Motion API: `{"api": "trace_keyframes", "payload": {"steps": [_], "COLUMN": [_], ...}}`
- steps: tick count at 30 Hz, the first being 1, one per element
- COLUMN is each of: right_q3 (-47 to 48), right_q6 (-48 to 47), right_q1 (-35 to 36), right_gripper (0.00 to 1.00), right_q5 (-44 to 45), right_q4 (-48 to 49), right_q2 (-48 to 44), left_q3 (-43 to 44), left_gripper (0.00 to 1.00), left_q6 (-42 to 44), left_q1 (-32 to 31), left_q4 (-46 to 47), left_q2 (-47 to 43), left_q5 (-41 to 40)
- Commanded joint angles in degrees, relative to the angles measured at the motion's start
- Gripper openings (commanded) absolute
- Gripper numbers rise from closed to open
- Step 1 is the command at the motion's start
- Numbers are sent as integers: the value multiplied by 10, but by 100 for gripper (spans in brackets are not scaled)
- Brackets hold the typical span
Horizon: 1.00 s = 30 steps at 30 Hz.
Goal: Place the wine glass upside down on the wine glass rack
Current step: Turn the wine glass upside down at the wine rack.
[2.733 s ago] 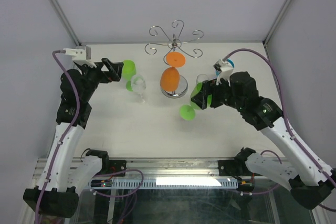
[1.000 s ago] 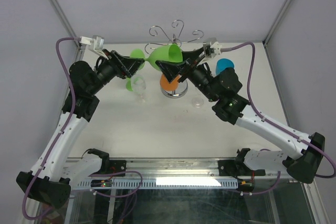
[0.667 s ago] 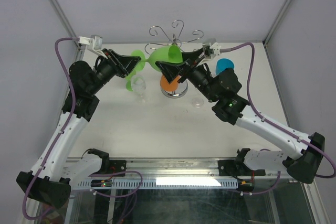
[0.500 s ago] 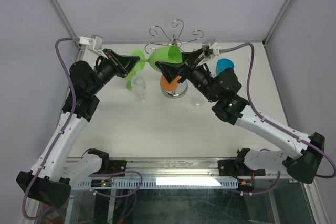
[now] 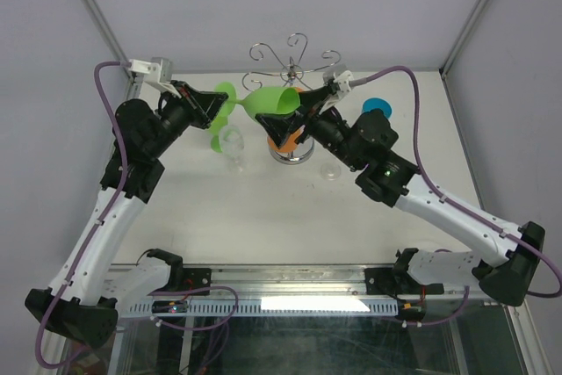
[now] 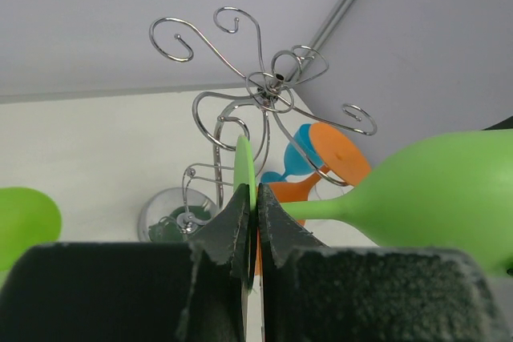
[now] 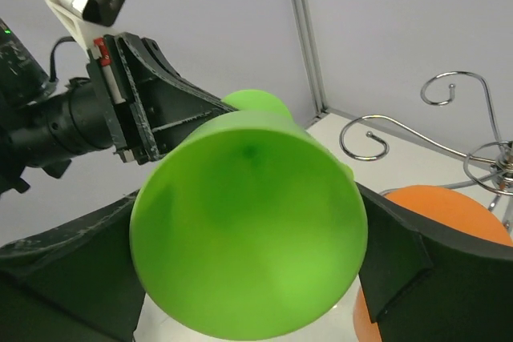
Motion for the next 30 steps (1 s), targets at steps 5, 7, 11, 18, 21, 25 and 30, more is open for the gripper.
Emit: {"api": "trace_keyframes", "payload": {"steps": [5, 7, 11, 18, 21, 25, 30], "right_q3": [44, 48, 59, 104, 97, 102, 105], "right_q6": [-46, -52, -71, -104, -97, -93, -85], "right_q1": [-1, -1, -1, -1, -1, -1, -1], "right_gripper": [97, 97, 97, 92, 91, 89, 86], "right_q5": [14, 16, -11, -87, -91, -97, -111], "right_q4": [-86, -110, -162, -289, -296, -316, -338], "right_q2": [-52, -61, -73, -54, -60, -56, -48], "left_q3": [39, 45, 56, 87, 92, 96, 107], "left_gripper": [0, 0, 0, 0, 0, 0, 0], "left_q6": [73, 97, 168, 272, 293, 313, 346], "left_q1": [-2, -2, -2, -14, -30, -89, -199], "left_q4": [-21, -36, -78, -158, -176, -187, -196], "left_q2": [-12, -14, -23, -26, -27, -18, 1], "left_q5": [-27, -32, -29, 6, -2, -47, -134]}}
